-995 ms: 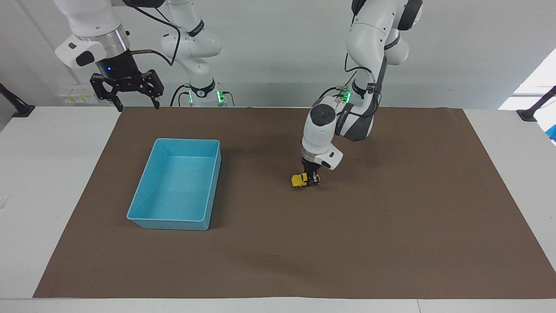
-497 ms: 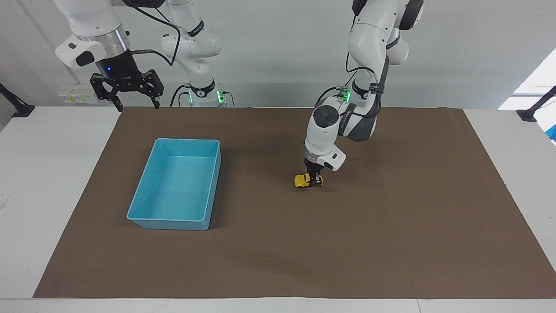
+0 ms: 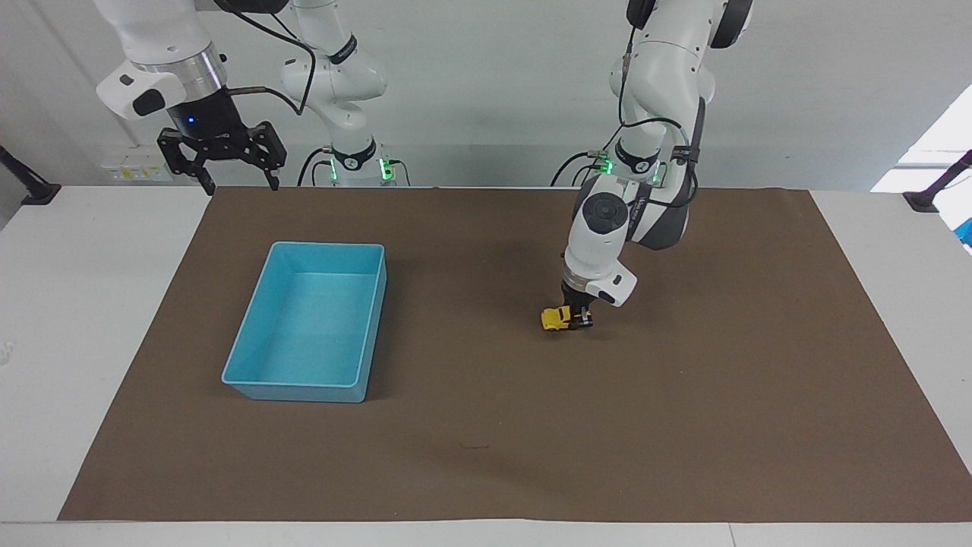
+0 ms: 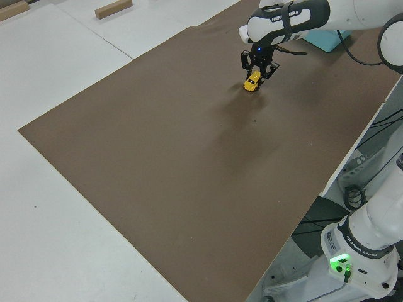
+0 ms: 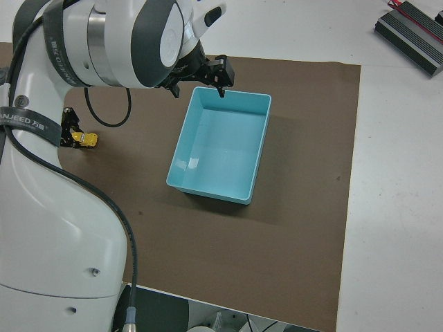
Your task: Wind up and store yellow beetle car
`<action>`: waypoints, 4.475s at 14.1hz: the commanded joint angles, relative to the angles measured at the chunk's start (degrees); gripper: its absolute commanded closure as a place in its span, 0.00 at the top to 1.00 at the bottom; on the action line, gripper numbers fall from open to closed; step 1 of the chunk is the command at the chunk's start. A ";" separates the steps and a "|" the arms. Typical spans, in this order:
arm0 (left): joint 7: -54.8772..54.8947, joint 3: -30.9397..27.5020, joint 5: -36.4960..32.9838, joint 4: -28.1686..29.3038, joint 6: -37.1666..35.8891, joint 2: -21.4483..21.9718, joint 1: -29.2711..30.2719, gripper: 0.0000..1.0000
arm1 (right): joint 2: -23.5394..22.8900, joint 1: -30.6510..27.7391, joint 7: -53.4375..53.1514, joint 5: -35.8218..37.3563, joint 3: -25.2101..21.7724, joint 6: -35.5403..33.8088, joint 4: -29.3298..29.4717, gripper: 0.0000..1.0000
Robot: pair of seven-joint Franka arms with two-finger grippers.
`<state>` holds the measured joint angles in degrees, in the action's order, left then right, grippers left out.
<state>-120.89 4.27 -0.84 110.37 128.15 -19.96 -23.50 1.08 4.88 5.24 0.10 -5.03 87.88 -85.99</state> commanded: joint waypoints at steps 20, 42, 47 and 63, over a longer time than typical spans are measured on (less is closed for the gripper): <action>10.15 -0.75 -1.44 -2.26 -5.54 1.94 6.27 1.00 | 0.68 -0.31 -0.76 -1.68 -0.07 -0.16 -0.23 1.00; 93.77 -0.93 -1.09 -6.74 -14.67 13.63 15.67 1.00 | 0.68 -0.31 -0.76 -1.68 -0.07 -0.16 -0.23 1.00; 111.89 -0.93 -0.83 -6.74 -19.85 17.67 19.62 1.00 | 0.68 -0.31 -0.76 -1.68 -0.07 -0.16 -0.23 1.00; 128.01 -1.19 2.16 -16.05 -33.31 24.27 24.81 1.00 | 1.47 -0.14 -0.06 -1.59 0.72 -1.74 -0.41 1.00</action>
<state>6.52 2.58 0.42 95.59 96.75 3.25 0.87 1.26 4.94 5.24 0.09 -4.82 87.40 -85.99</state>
